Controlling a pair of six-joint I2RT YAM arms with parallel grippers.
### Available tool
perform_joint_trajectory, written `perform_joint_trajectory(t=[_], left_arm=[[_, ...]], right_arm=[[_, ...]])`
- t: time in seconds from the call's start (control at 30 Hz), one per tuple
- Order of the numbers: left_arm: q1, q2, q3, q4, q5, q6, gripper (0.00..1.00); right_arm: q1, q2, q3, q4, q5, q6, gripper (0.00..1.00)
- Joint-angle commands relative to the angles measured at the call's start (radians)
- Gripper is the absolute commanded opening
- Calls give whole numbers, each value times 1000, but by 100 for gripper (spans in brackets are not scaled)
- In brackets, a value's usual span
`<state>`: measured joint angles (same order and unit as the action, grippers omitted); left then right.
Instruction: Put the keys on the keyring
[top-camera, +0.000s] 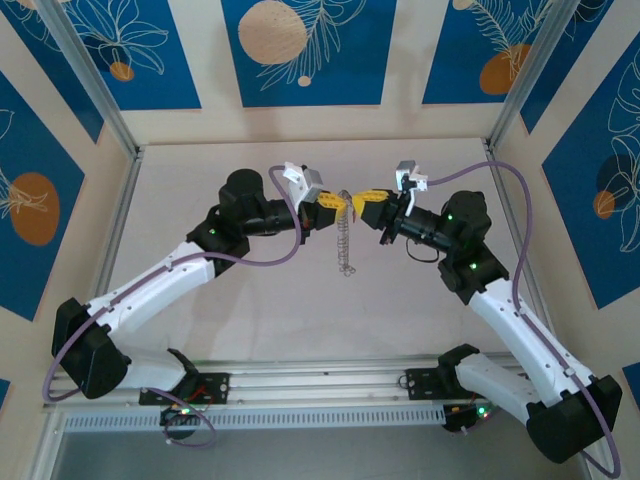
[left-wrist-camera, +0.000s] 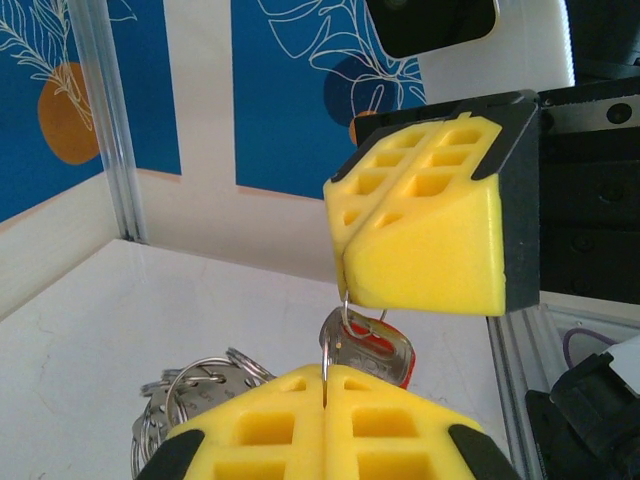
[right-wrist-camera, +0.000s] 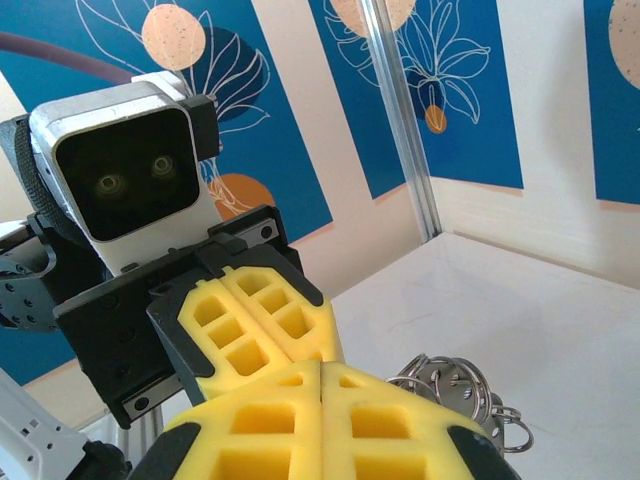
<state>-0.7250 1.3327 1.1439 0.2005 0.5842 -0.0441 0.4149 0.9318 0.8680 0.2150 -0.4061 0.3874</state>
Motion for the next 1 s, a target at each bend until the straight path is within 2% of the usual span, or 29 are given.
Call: perform_joint_trajectory(t=[0.0,0.3,0.97], left_arm=[[-15,-7,48,17,32,2,0],[-15,-9,61,2,42,3,0],[-35,9,76,-4,41,3,0]], right_arm=[[-25,-38,29,-31,9,-50,0],[-57,-65,12,-62,-50,-112,0],[-5,-8,10,51,-61,-96,0]])
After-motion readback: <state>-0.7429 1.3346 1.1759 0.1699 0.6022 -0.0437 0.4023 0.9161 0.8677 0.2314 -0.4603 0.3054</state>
